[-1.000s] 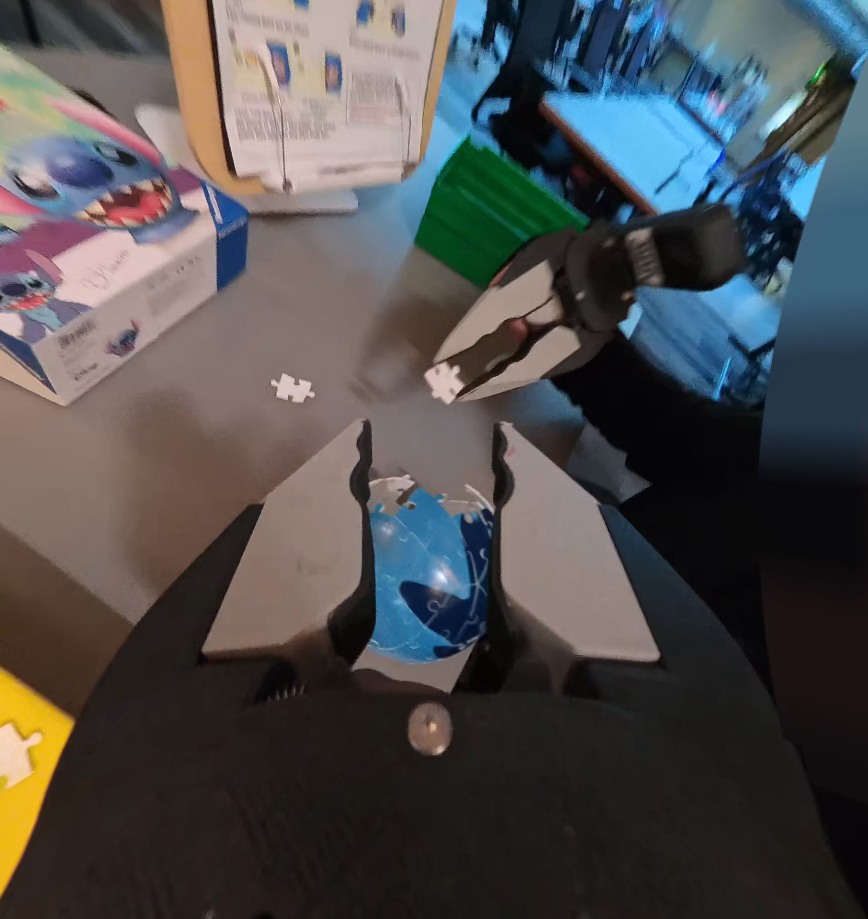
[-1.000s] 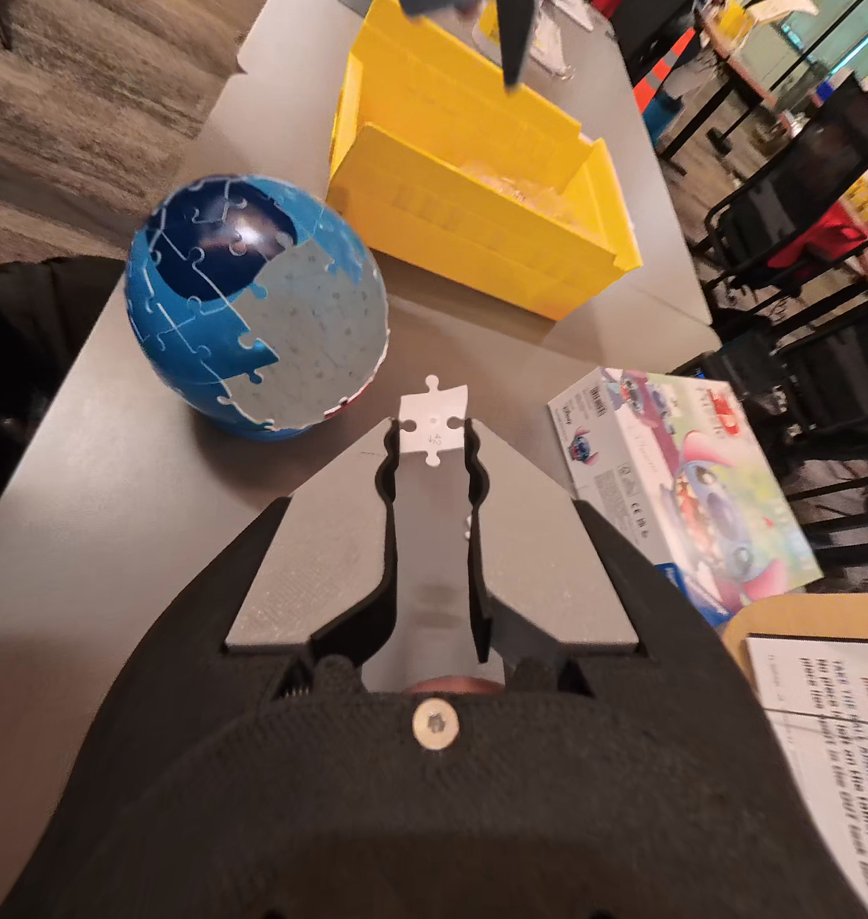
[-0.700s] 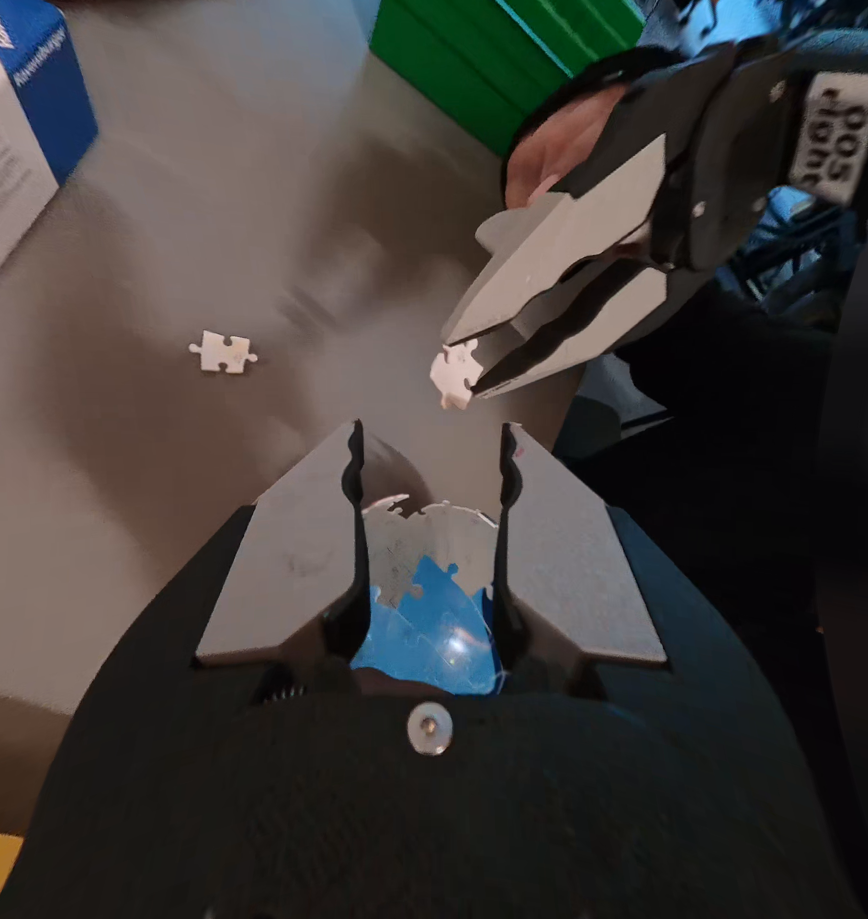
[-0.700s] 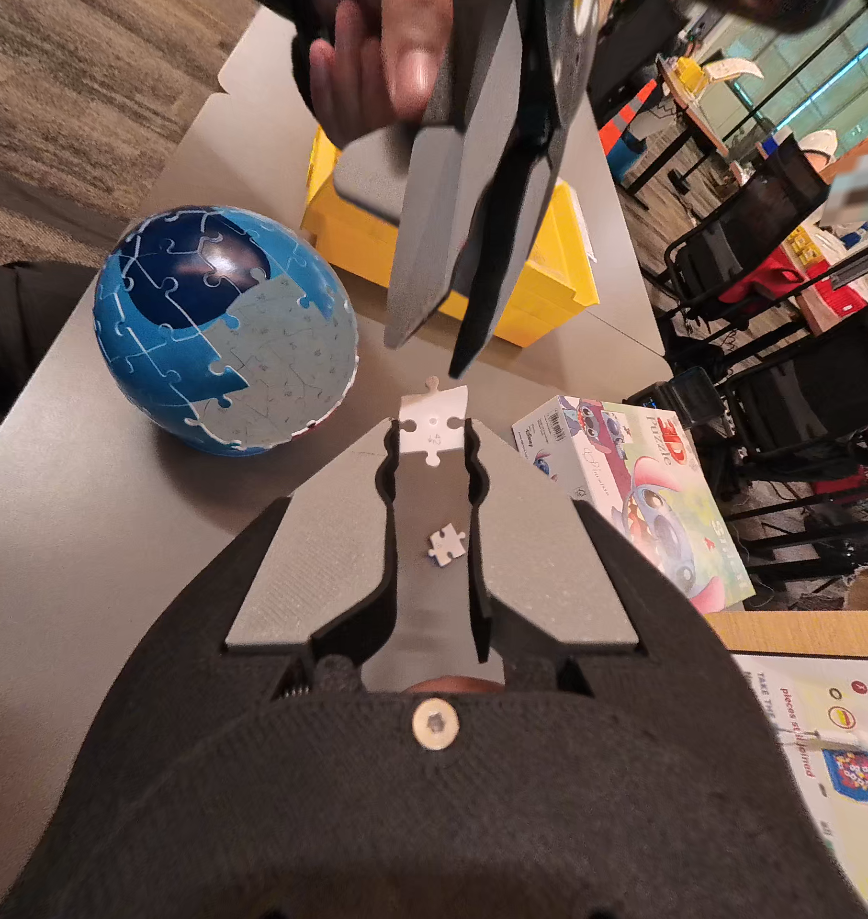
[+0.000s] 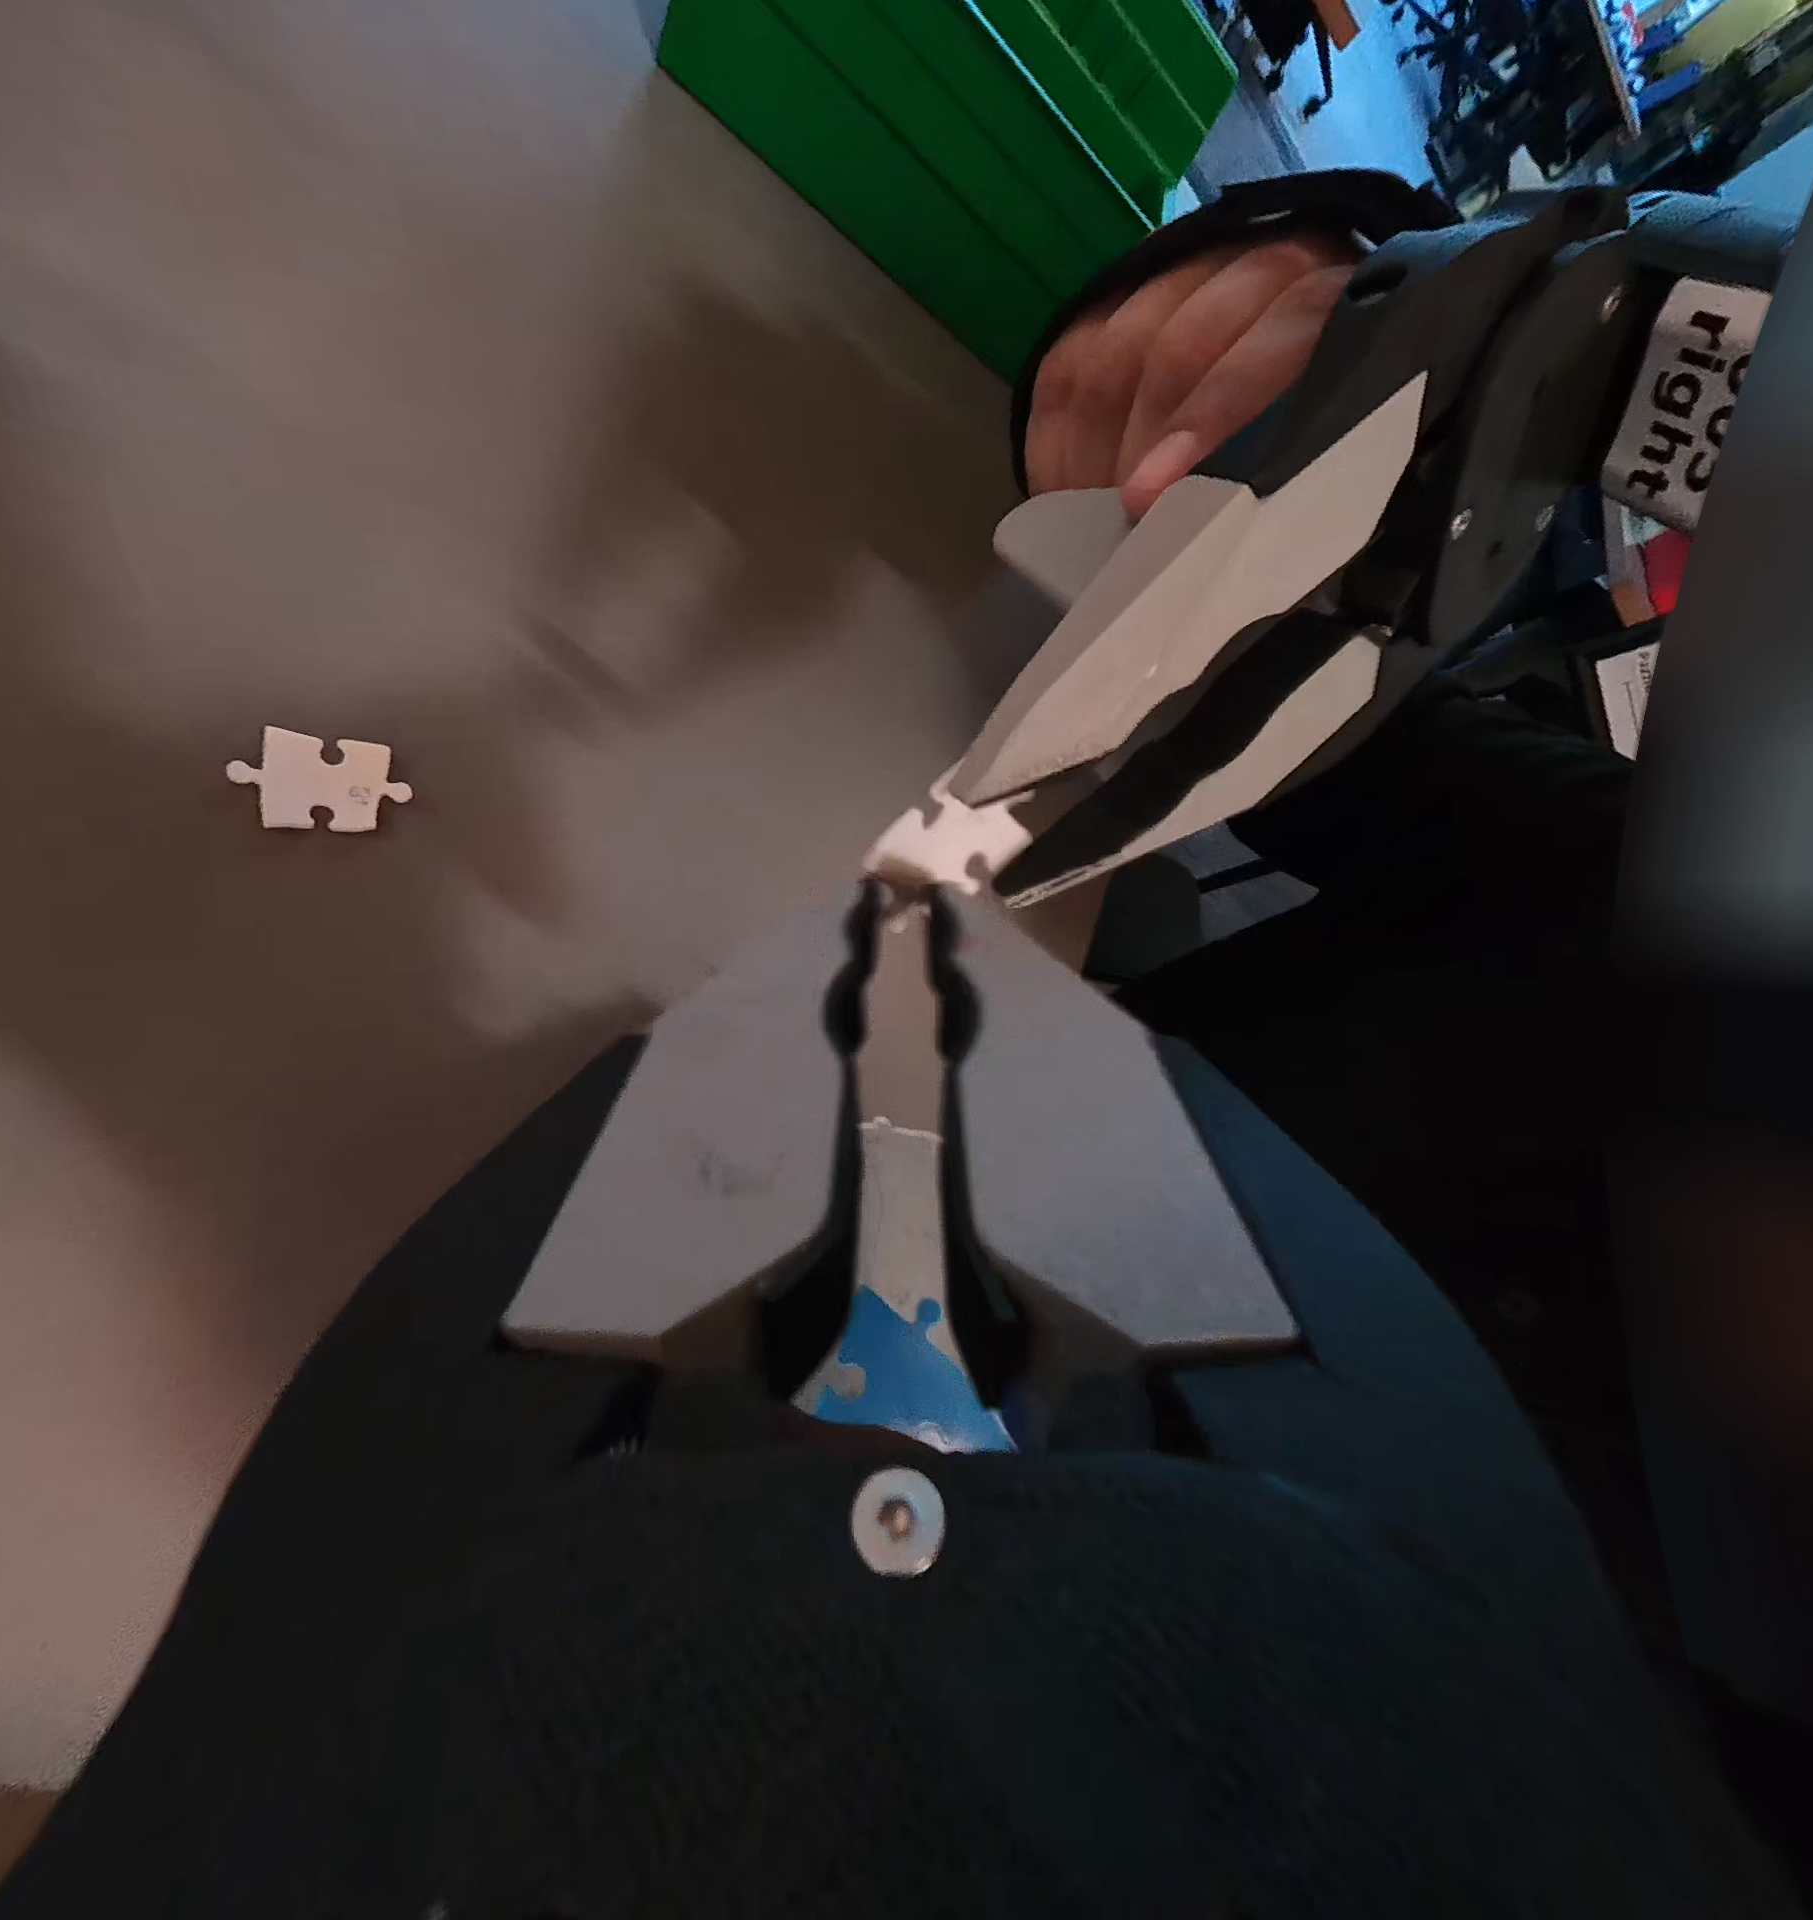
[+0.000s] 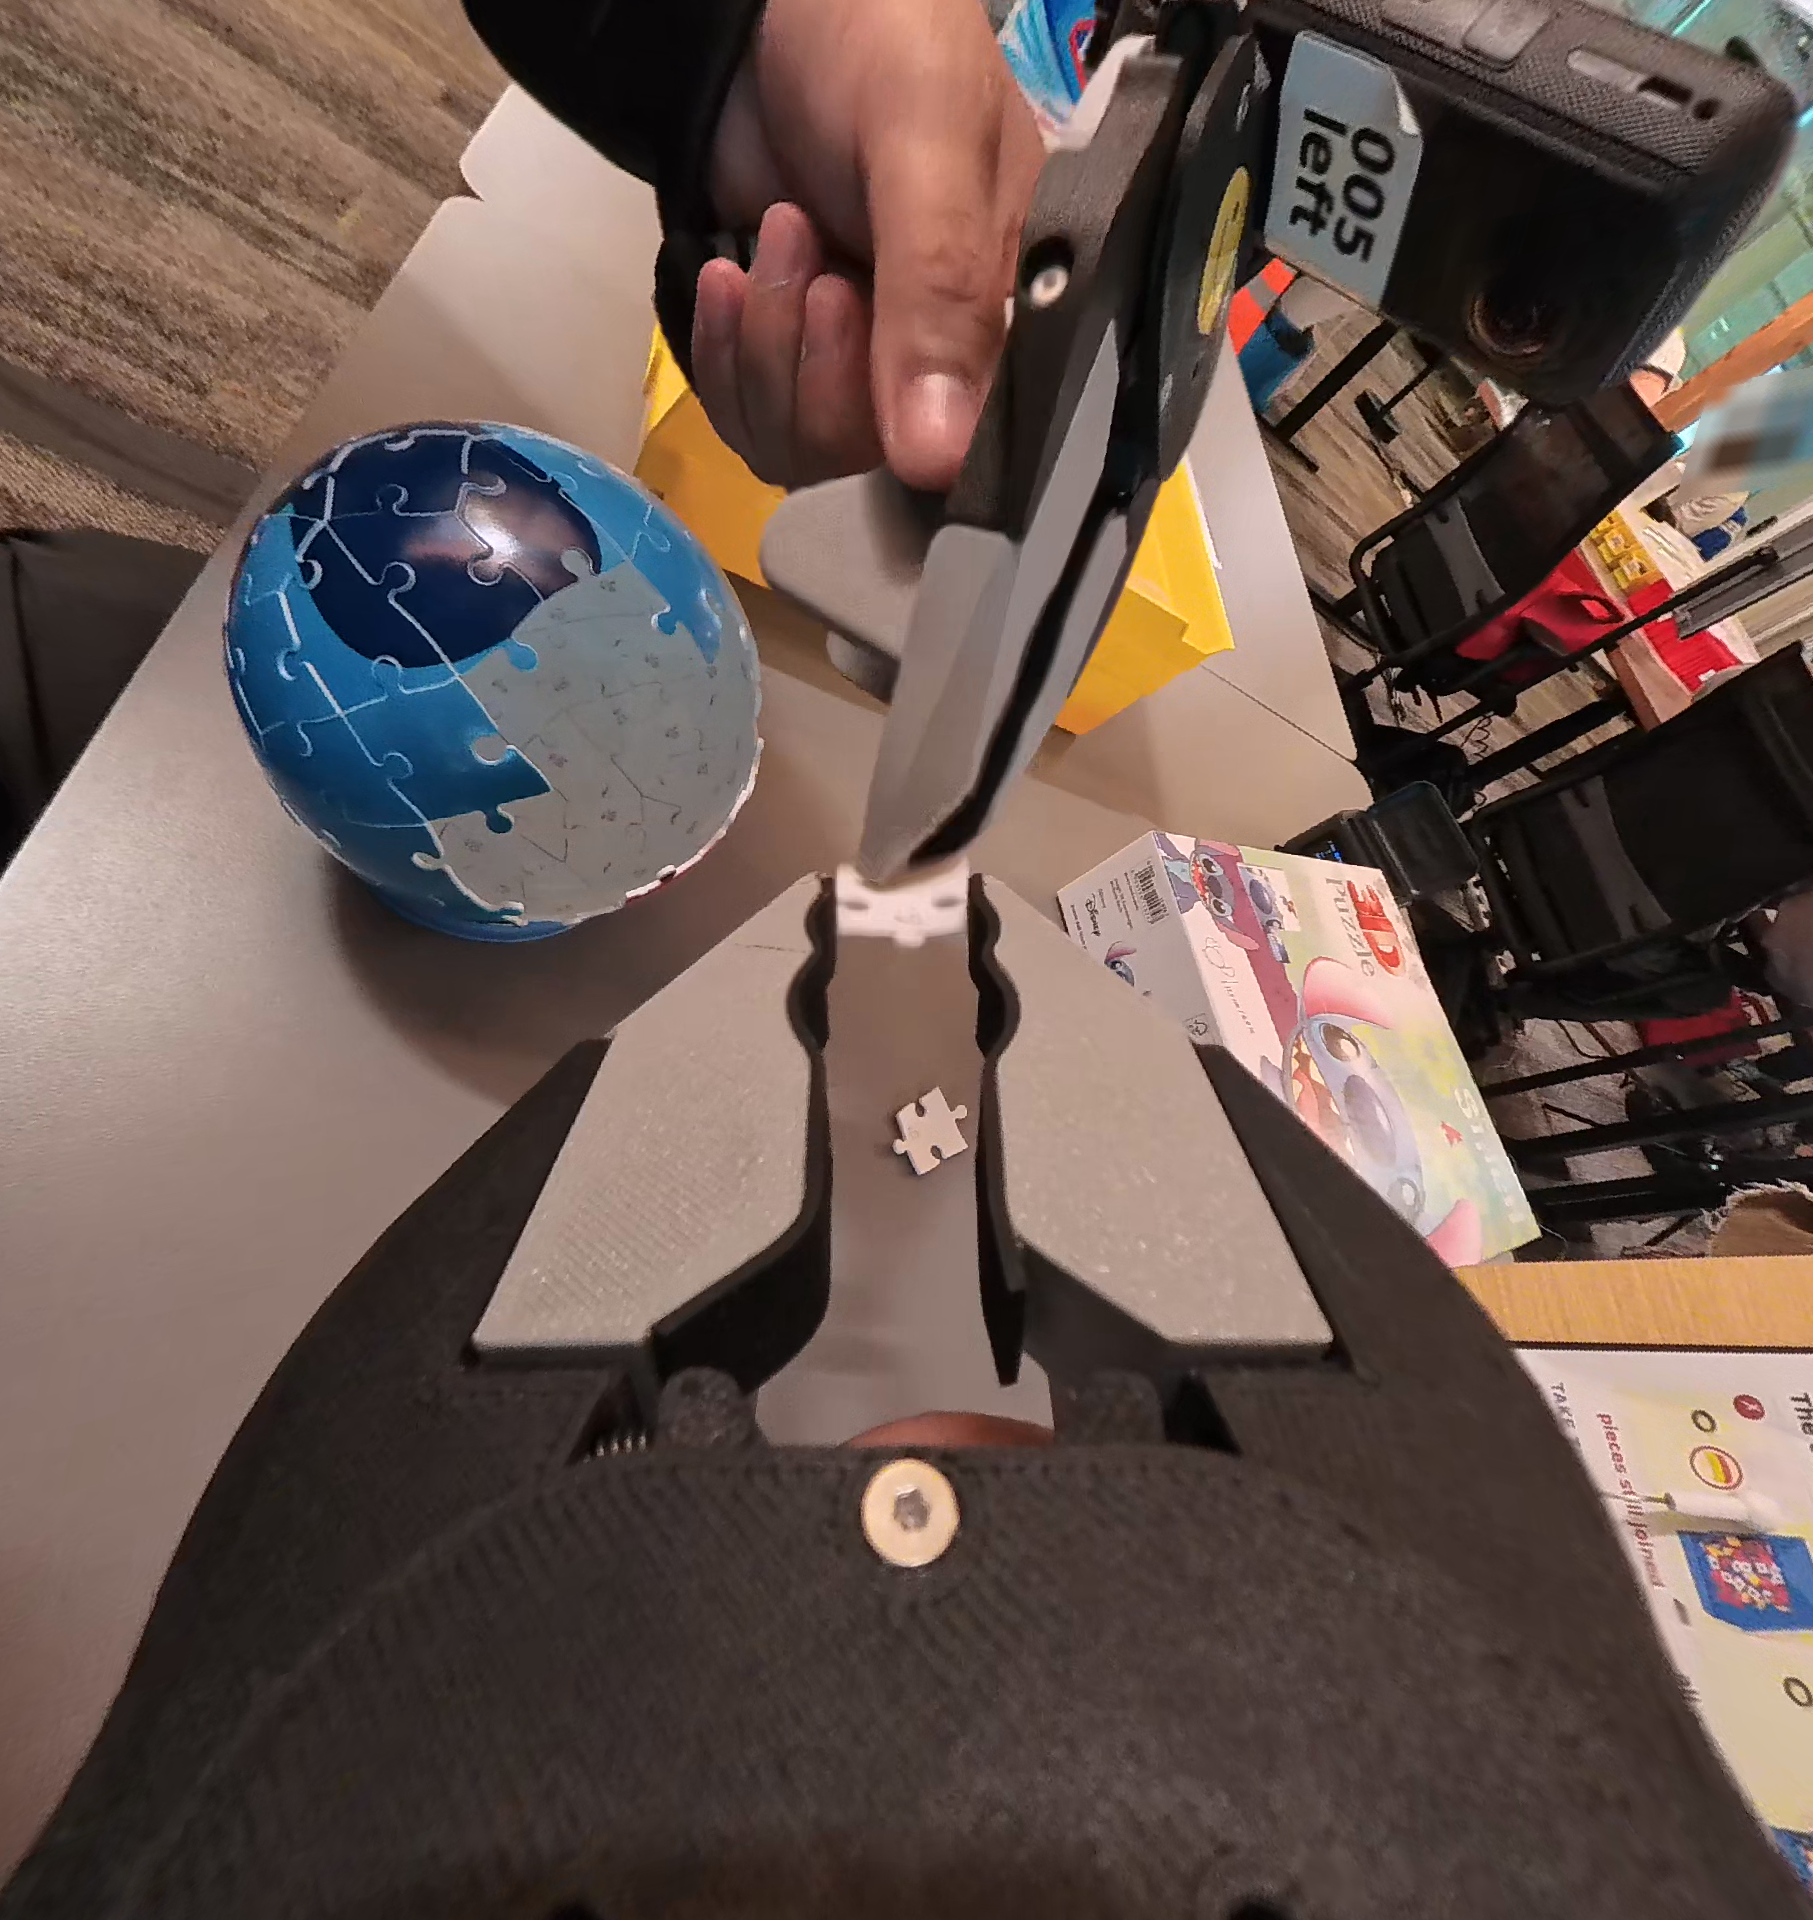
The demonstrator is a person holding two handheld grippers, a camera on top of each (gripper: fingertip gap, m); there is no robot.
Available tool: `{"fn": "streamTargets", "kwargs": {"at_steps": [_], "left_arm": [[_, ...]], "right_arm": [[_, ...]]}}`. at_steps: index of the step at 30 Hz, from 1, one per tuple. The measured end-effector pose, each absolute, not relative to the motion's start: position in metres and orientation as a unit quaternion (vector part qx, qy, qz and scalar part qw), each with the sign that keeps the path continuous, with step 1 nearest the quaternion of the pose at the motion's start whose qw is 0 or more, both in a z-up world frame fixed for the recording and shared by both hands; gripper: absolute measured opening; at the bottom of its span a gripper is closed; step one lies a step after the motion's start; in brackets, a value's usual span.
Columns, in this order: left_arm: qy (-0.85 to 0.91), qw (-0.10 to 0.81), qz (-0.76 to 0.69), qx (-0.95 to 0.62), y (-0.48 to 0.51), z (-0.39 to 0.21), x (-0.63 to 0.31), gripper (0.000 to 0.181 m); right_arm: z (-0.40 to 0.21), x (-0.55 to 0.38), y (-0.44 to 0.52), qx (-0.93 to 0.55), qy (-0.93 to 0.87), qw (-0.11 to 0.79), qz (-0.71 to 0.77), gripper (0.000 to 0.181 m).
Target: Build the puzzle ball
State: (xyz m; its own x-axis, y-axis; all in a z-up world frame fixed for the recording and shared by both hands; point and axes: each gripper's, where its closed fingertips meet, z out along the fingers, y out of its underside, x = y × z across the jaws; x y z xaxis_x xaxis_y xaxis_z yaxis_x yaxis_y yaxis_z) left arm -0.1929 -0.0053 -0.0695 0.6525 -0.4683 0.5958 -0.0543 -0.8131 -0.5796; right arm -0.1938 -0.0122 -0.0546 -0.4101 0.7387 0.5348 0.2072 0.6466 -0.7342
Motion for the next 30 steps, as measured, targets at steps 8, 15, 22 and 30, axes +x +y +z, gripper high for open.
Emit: {"fn": "streamTargets", "kwargs": {"at_steps": [8,15,22,30], "left_arm": [[0.187,0.305,-0.327,-0.874,-0.001,-0.070,-0.203,0.000],[0.314,0.276,-0.211,-0.884,-0.008,-0.081,-0.198,0.000],[0.387,0.248,-0.140,-0.877,-0.012,-0.084,-0.194,0.000],[0.420,0.270,-0.120,-0.858,-0.025,-0.087,-0.185,0.000]], "right_arm": [[-0.057,-0.187,0.005,-0.360,-0.746,0.449,0.335,0.025],[-0.064,-0.195,0.006,-0.432,-0.718,0.361,0.409,0.032],[-0.086,-0.200,-0.015,-0.434,-0.733,0.305,0.425,0.000],[-0.098,-0.199,-0.033,-0.455,-0.717,0.266,0.456,0.000]]}}
